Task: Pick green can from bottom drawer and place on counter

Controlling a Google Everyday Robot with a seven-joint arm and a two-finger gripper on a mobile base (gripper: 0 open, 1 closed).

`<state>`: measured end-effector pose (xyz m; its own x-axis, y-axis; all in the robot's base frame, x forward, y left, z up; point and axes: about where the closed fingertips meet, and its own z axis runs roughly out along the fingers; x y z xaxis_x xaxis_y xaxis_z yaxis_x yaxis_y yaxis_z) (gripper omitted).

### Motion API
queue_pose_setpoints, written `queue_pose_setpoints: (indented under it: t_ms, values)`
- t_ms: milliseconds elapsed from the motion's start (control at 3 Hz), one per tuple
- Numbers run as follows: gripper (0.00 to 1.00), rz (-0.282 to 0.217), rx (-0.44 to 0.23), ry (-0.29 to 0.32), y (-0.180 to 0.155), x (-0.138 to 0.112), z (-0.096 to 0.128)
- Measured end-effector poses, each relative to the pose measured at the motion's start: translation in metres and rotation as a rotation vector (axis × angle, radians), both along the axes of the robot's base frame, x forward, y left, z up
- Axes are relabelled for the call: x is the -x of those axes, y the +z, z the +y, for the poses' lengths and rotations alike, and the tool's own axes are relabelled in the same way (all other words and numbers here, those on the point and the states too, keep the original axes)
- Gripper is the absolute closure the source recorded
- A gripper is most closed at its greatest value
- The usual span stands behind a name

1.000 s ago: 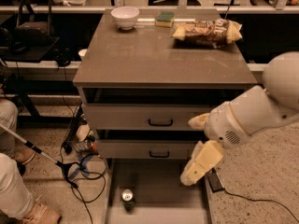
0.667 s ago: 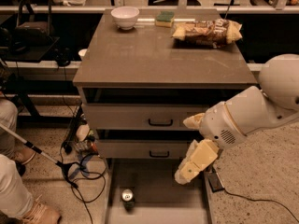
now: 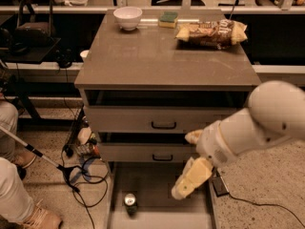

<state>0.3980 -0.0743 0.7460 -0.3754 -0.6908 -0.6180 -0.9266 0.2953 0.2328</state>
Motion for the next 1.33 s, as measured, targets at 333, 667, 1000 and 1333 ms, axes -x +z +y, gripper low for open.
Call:
queue_pose_setpoints:
  t_ms: [333, 667, 1000, 1333]
  values:
    - [0.00, 0.008, -0.010, -0.034, -0.070, -0.003, 0.003]
    - [0.00, 0.020, -0.075, -0.080, -0.139, -0.020, 0.009]
    - [0.00, 0.088, -0.113, -0.089, -0.176, -0.013, 0.015]
    - [0.00, 0.088, -0.113, -0.089, -0.176, -0.013, 0.015]
